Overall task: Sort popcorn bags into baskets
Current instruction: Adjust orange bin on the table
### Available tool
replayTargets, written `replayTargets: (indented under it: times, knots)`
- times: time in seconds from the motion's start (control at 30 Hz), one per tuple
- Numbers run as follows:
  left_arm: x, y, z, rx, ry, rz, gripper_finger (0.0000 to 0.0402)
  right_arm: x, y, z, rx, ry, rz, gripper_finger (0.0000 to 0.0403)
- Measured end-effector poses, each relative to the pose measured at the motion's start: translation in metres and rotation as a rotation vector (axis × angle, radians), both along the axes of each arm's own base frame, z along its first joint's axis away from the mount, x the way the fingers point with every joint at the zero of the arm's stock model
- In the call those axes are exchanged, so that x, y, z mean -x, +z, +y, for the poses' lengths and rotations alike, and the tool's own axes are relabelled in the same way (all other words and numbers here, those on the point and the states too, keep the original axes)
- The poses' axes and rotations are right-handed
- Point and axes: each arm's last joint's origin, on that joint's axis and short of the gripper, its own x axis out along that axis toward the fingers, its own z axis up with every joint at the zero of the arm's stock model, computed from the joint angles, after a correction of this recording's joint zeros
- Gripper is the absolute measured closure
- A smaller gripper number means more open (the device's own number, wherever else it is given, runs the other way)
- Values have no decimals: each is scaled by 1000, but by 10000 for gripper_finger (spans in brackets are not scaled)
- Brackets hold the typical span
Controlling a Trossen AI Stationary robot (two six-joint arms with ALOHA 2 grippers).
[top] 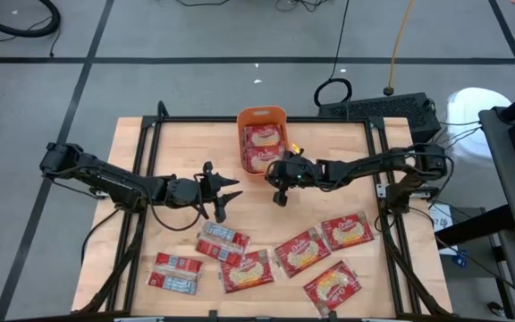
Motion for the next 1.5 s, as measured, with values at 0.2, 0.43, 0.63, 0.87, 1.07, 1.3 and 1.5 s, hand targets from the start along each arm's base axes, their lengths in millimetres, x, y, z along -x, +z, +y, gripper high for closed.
replayTargets:
  times: [0.2, 0.43, 0.63, 0.87, 1.07, 1.3, 1.5]
  knots:
    - [0, 0, 0, 0, -2, 3, 240, -7, -7, -6, 56, -58, -37, 403]
    - [0, -1, 0, -1, 0, 9, 240, -8, -2, -9, 50, -96, -86, 403]
    - [-2, -14, 8, -50, 36, 117, 240, -9, 0, -3, -23, -23, -110, 403]
    - [-20, -49, 29, -68, 117, 218, 241, -6, 15, 26, -84, 98, -133, 403]
    - [-34, -69, 42, -108, 103, 229, 241, 7, 19, 50, -12, 187, -18, 403]
    - [-38, -78, 62, -105, 171, 224, 241, 12, 16, 79, 36, 317, 40, 403]
    - [-36, -80, 73, -115, 246, 246, 241, 20, 6, 93, 32, 362, 67, 403]
